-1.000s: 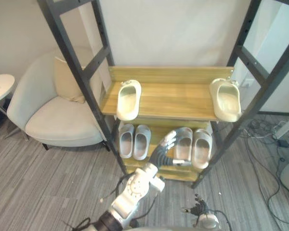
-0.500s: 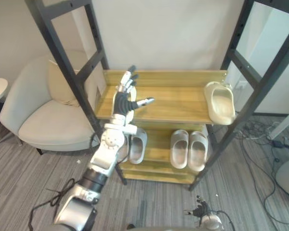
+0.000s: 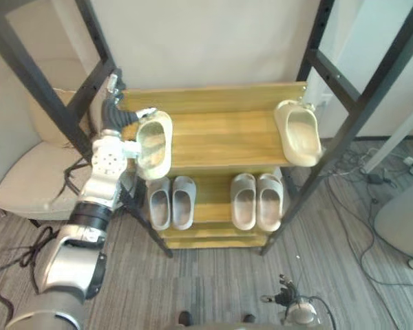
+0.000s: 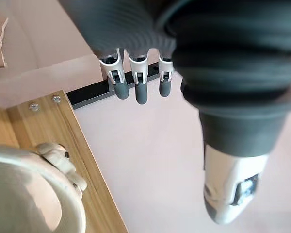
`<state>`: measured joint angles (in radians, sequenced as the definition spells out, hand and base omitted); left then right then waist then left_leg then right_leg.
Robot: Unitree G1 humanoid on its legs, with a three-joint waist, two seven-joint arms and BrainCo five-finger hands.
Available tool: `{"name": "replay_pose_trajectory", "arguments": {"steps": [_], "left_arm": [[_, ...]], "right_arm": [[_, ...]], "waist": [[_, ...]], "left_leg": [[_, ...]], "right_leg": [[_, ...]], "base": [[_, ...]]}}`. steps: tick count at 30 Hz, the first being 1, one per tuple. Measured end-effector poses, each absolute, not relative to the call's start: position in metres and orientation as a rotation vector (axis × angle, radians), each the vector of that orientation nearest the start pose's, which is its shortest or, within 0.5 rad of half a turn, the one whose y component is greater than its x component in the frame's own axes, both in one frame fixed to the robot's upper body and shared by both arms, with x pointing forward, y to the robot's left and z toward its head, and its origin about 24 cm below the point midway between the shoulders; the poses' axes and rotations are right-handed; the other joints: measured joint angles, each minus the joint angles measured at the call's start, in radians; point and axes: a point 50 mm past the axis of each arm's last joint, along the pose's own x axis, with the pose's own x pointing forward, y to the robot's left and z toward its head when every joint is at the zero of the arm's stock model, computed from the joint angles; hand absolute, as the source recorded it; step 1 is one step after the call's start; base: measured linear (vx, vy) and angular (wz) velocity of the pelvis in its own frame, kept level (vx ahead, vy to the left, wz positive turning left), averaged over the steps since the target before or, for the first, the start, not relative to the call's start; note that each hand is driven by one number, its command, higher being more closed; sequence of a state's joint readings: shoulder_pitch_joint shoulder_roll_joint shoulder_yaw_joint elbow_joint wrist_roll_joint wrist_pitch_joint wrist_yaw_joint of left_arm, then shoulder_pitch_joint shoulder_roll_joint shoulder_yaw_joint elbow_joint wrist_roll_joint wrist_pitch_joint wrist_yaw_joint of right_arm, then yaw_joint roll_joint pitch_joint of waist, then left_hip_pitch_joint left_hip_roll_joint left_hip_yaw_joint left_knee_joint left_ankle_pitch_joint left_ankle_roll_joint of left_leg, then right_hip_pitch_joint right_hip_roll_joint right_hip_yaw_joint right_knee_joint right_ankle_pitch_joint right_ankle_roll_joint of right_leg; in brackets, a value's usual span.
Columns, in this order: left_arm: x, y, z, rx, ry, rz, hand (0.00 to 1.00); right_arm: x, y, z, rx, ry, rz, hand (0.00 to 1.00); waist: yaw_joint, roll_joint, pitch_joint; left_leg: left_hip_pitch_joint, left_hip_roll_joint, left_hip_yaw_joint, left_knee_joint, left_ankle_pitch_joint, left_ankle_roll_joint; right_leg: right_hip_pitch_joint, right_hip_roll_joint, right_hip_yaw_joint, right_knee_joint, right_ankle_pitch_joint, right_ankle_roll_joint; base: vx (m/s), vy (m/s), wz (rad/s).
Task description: Organize the slippers on the shoe rack
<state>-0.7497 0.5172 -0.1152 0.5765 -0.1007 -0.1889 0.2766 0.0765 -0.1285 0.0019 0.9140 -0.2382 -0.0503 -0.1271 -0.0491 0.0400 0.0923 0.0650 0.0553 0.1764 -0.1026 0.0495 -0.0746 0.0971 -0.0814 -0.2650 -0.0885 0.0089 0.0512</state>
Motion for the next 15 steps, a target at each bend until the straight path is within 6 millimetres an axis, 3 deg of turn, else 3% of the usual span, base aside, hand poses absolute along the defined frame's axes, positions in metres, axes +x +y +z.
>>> {"name": "replay_pose_trajectory", "arguments": {"steps": [5,15], "left_arm": [[0.374,0.237,0.198,0.437,-0.402,0.278,0.00],[0.375,0.258,0.191,0.624,-0.315,0.300,0.00]], "right_arm": [[0.132,-0.204,-0.140,-0.383,0.909,-0.067,0.00],[0.137,-0.205,-0.136,-0.372,0.877,-0.081,0.00]], "waist": [[-0.005,0.003,0.006],[-0.010,0.025,0.029]], "left_leg": [[-0.029,0.002,0.000,0.000,0.000,0.000],[-0.034,0.002,0.004,0.000,0.000,0.000]], "right_leg": [[-0.030,0.002,0.002,0.000,0.002,-0.001],[-0.049,0.001,0.020,0.015,0.001,-0.002]], "base": [[0.00,0.000,0.00],[0.02,0.001,-0.05]]}}
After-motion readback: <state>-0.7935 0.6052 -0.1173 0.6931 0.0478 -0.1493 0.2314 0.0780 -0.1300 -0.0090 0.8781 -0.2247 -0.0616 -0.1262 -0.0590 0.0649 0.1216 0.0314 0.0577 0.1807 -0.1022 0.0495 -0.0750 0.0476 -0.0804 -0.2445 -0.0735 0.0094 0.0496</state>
